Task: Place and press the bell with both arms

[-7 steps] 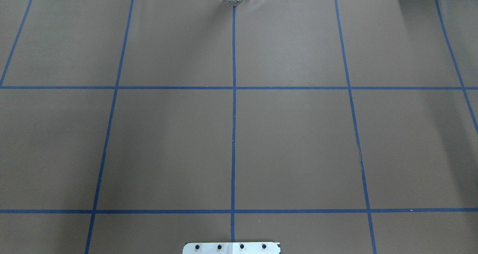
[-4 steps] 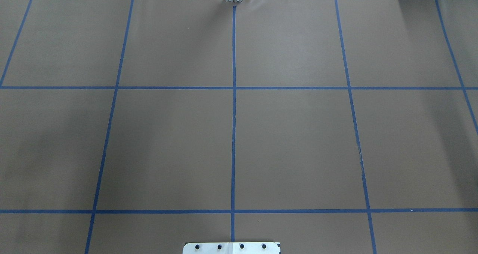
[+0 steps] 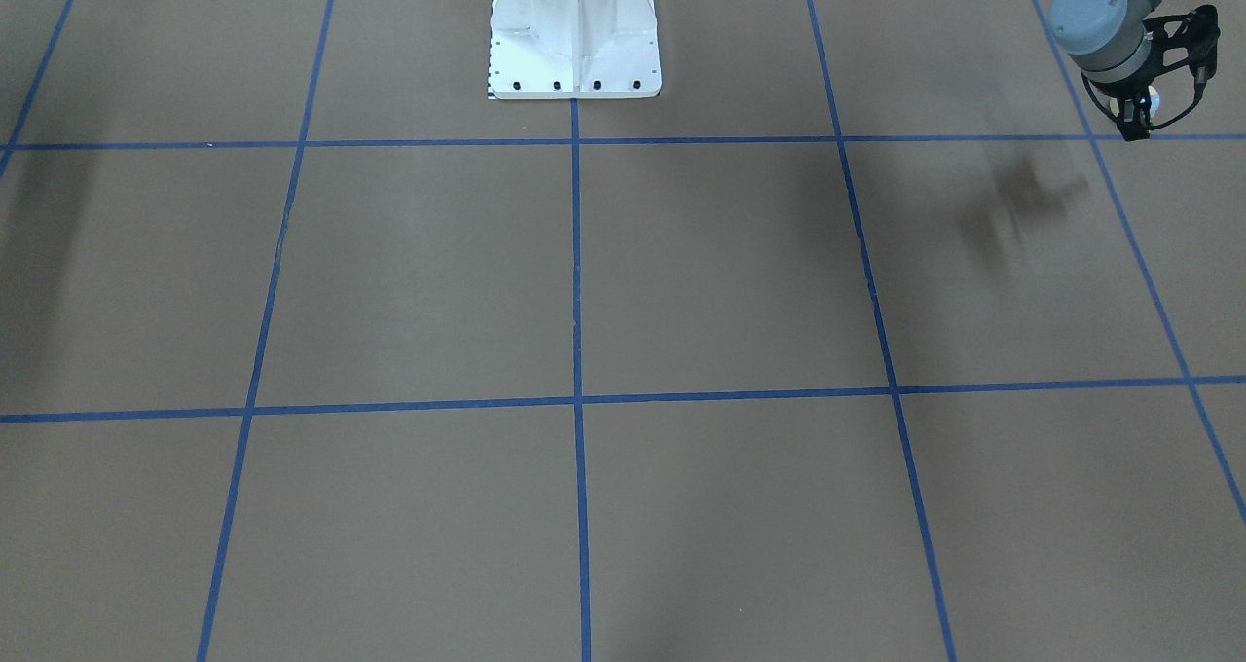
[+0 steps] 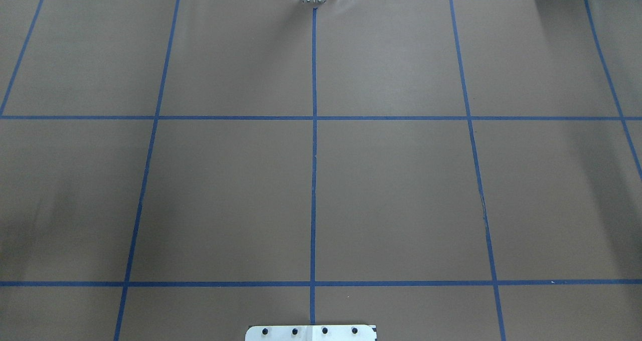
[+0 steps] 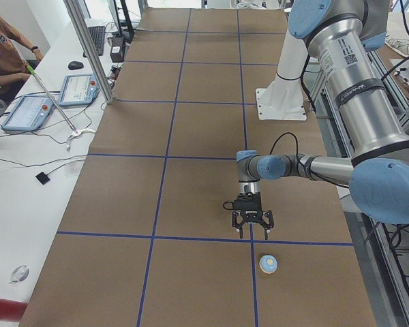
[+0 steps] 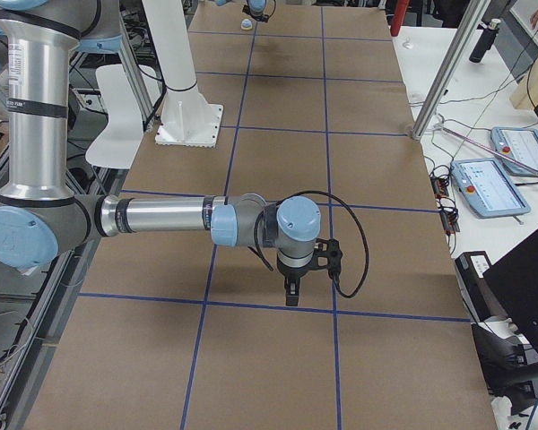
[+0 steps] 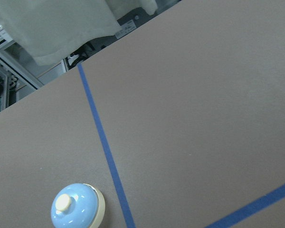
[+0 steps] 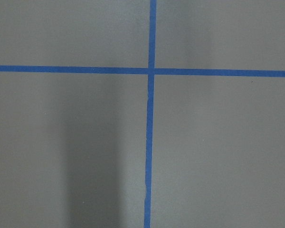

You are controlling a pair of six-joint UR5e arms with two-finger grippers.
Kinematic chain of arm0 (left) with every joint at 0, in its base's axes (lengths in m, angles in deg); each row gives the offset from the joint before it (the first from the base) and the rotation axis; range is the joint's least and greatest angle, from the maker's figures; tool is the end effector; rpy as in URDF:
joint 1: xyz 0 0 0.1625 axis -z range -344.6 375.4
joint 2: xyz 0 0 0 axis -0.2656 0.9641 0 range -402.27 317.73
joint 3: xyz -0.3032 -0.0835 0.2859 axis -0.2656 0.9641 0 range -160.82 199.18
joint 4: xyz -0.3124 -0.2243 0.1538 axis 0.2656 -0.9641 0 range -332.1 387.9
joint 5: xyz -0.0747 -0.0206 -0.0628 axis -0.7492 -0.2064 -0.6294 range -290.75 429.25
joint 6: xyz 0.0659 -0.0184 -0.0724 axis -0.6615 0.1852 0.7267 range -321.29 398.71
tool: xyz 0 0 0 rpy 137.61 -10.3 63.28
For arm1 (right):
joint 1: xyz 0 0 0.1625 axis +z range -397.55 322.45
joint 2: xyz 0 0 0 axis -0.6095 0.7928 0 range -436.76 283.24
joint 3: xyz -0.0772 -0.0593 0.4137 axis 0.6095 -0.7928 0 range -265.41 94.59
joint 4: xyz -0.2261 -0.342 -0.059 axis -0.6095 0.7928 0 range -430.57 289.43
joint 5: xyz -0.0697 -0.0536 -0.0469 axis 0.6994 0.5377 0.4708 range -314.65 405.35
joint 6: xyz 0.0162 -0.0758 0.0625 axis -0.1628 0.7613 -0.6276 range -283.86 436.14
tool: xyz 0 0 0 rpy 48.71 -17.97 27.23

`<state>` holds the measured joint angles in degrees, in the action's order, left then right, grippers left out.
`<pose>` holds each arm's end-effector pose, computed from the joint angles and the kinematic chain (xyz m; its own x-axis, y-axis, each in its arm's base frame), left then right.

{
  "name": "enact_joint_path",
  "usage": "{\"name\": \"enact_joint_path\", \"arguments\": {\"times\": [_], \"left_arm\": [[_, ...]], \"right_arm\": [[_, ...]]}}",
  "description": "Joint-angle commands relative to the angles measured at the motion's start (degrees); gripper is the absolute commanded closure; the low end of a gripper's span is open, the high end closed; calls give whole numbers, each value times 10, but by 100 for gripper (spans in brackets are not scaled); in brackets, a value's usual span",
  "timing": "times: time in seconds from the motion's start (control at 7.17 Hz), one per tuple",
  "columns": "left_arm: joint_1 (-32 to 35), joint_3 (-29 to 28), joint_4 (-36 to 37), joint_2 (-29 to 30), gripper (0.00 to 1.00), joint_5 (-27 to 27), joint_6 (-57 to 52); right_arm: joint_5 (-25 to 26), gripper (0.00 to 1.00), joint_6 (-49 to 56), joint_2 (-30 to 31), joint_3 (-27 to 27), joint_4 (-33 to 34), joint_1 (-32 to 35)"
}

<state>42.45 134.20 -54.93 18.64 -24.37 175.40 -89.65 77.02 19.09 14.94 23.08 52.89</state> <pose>0.1765 -0.2326 0.6787 0.2610 -0.9487 0.1787 0.9545 0.2813 0.0992 0.0663 -0.4478 0.6234 0.7072 -0.0205 0.7067 0.0032 0.9997 0.0258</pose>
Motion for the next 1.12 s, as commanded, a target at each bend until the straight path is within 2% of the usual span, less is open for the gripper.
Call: {"name": "enact_joint_path", "arguments": {"times": [0.0, 0.28, 0.7, 0.98], "left_arm": [[-22, -4, 61, 5, 0, -5, 141], [-35, -29, 81, 19, 0, -7, 209], [-40, -113, 80, 81, 0, -6, 249], [-59, -135, 77, 86, 0, -6, 270]], "right_arm": [[0, 0, 1, 0, 4, 0, 0], [1, 0, 1, 0, 5, 0, 0], [1, 0, 2, 0, 6, 0, 0], [1, 0, 2, 0, 6, 0, 0]]}}
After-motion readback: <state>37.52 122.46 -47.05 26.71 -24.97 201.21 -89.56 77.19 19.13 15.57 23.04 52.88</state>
